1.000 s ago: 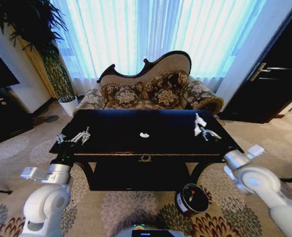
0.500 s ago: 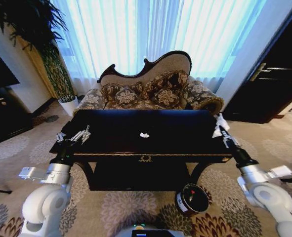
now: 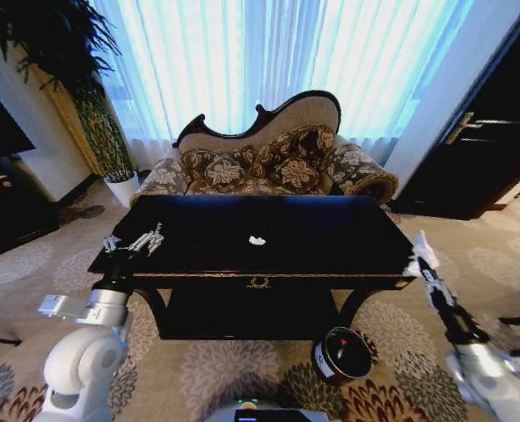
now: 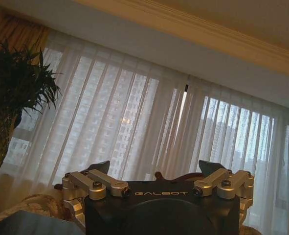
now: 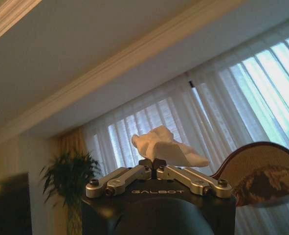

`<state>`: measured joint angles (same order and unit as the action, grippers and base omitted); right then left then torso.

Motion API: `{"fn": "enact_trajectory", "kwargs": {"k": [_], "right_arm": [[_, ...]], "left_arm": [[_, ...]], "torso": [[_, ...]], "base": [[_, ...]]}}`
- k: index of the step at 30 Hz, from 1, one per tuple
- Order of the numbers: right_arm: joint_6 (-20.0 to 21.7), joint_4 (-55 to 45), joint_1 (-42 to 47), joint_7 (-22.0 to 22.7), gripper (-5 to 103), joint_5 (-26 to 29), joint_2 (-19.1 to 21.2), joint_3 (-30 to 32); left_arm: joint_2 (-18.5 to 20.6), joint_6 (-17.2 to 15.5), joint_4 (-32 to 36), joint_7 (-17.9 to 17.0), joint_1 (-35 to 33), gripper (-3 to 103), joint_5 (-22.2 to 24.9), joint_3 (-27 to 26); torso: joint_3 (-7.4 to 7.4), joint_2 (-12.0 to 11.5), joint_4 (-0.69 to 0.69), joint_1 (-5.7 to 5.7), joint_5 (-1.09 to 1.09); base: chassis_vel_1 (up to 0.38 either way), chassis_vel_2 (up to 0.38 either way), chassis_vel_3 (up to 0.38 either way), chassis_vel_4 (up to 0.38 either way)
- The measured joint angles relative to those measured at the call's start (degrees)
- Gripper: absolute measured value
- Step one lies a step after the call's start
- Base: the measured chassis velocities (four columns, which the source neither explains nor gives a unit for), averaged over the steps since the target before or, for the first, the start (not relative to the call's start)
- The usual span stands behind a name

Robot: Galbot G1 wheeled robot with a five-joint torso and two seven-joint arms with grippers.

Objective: Move to the front of the table and place the trash on the table into the trash bin.

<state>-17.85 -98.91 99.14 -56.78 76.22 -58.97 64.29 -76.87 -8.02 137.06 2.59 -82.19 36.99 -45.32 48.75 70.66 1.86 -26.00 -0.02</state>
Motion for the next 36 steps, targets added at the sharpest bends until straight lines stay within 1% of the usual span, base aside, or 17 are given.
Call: {"fn": "enact_trajectory", "kwargs": {"k": [4, 5, 9, 12, 15, 17, 21, 22, 23, 24, 26, 27, 29, 30, 31, 34, 36], "right_arm": [[-3.8, 6.2, -0.5, -4.2, 0, -5.9, -0.7, 0.0], [-3.8, 6.2, -0.5, -4.2, 0, -5.9, -0.7, 0.0], [-7.5, 12.8, -1.7, -6.7, 0, -10.3, -1.6, -2.6], [-8.5, 14.8, -2.3, -6.8, 0, -11.5, -1.7, -3.7], [-10.6, 19.7, -4.4, -4.5, 0, -17.2, -1.9, -6.6], [-10.9, 20.6, -4.9, -4.0, 0, -18.4, -2.0, -7.2], [-13.0, 26.3, -7.9, 1.1, 0, -26.6, -2.4, -10.8], [-13.0, 26.3, -7.9, 1.1, 0, -26.6, -2.4, -10.8], [-13.5, 27.4, -8.5, 2.1, 0, -28.4, -2.4, -11.2], [-14.8, 30.6, -9.9, 5.1, 0, -33.4, -2.4, -12.2], [-17.0, 34.6, -11.4, 8.5, 0, -39.5, -2.3, -13.6], [-17.0, 34.6, -11.4, 8.5, 0, -39.5, -2.3, -13.6], [-20.3, 39.6, -13.9, 14.4, 0, -46.8, -2.6, -15.8], [-20.7, 40.5, -14.4, 15.7, 0, -48.0, -2.8, -16.4], [-20.7, 40.5, -14.4, 15.7, 0, -48.0, -2.8, -16.4], [-20.6, 43.6, -16.8, 25.2, 0, -52.6, -4.9, -20.9], [-20.4, 43.9, -17.0, 26.5, 0, -52.9, -5.2, -21.5]], "left_arm": [[-0.2, 0.0, -0.2, 0.1, 0.3, 100, -0.3, 0.5], [-0.2, 0.0, -0.2, 0.1, 0.3, 100, -0.3, 0.5], [-0.2, -0.1, -0.6, 0.1, 0.5, 100, -0.4, 0.5], [-0.2, -0.1, -0.6, 0.1, 0.5, 100, -0.4, 0.5], [0.0, -0.1, -0.6, 0.1, 0.6, 100, -0.4, 0.4], [0.0, -0.1, -0.6, 0.1, 0.6, 100, -0.4, 0.4], [0.1, -0.1, -0.6, 0.1, 0.5, 100, -0.4, 0.4], [0.1, -0.1, -0.6, 0.1, 0.5, 100, -0.4, 0.4], [0.1, -0.1, -0.6, 0.1, 0.5, 100, -0.4, 0.4], [0.1, -0.1, -0.5, 0.1, 0.4, 100, -0.4, 0.3], [0.1, -0.1, -0.5, 0.2, 0.3, 100, -0.3, 0.2], [0.1, -0.1, -0.5, 0.2, 0.3, 100, -0.3, 0.2], [0.1, -0.1, -0.5, 0.2, 0.2, 100, -0.3, 0.1], [0.1, -0.1, -0.5, 0.2, 0.2, 100, -0.3, 0.1], [0.1, -0.1, -0.5, 0.2, 0.2, 100, -0.3, 0.1], [0.0, -0.1, -0.4, 0.2, 0.2, 100, -0.5, 0.4], [0.0, -0.1, -0.4, 0.2, 0.1, 100, -0.5, 0.4]], "torso": [[0.00, 0.0, 0.00, -0.01, 0.00], [0.00, 0.0, 0.00, -0.01, 0.00], [0.00, 0.0, 0.01, 0.00, 0.01], [0.00, 0.0, 0.01, 0.00, 0.01], [0.00, 0.0, 0.00, -0.01, 0.01], [0.00, 0.0, 0.00, -0.01, 0.01], [0.00, 0.0, 0.00, -0.01, 0.00], [0.00, 0.0, 0.00, -0.01, 0.00], [0.00, 0.0, 0.00, -0.01, 0.00], [0.00, 0.0, -0.01, -0.01, 0.01], [0.01, 0.0, 0.00, -0.01, 0.01], [0.01, 0.0, 0.00, -0.01, 0.01], [0.00, 0.0, 0.00, -0.01, 0.00], [0.01, 0.0, 0.00, -0.01, -0.01], [0.01, 0.0, 0.00, -0.01, -0.01], [0.00, 0.0, 0.01, -0.01, 0.01], [0.00, 0.0, 0.01, -0.01, 0.00]], "base": [[0.000, 0.000, 0.000, 0.000], [0.000, 0.000, 0.000, 0.000], [0.000, 0.000, 0.000, 0.000], [0.000, 0.000, 0.000, 0.000], [0.000, 0.000, 0.000, 0.000], [0.000, 0.000, 0.000, 0.000], [0.000, 0.000, 0.000, 0.000], [0.000, 0.000, 0.000, 0.000], [0.000, 0.000, 0.000, 0.000], [0.000, 0.000, 0.000, 0.000], [0.000, 0.000, 0.000, 0.000], [0.000, 0.000, 0.000, 0.000], [0.000, 0.000, 0.000, 0.000], [0.000, 0.000, 0.000, 0.000], [0.000, 0.000, 0.000, 0.000], [0.000, 0.000, 0.000, 0.000], [0.000, 0.000, 0.000, 0.000]]}}
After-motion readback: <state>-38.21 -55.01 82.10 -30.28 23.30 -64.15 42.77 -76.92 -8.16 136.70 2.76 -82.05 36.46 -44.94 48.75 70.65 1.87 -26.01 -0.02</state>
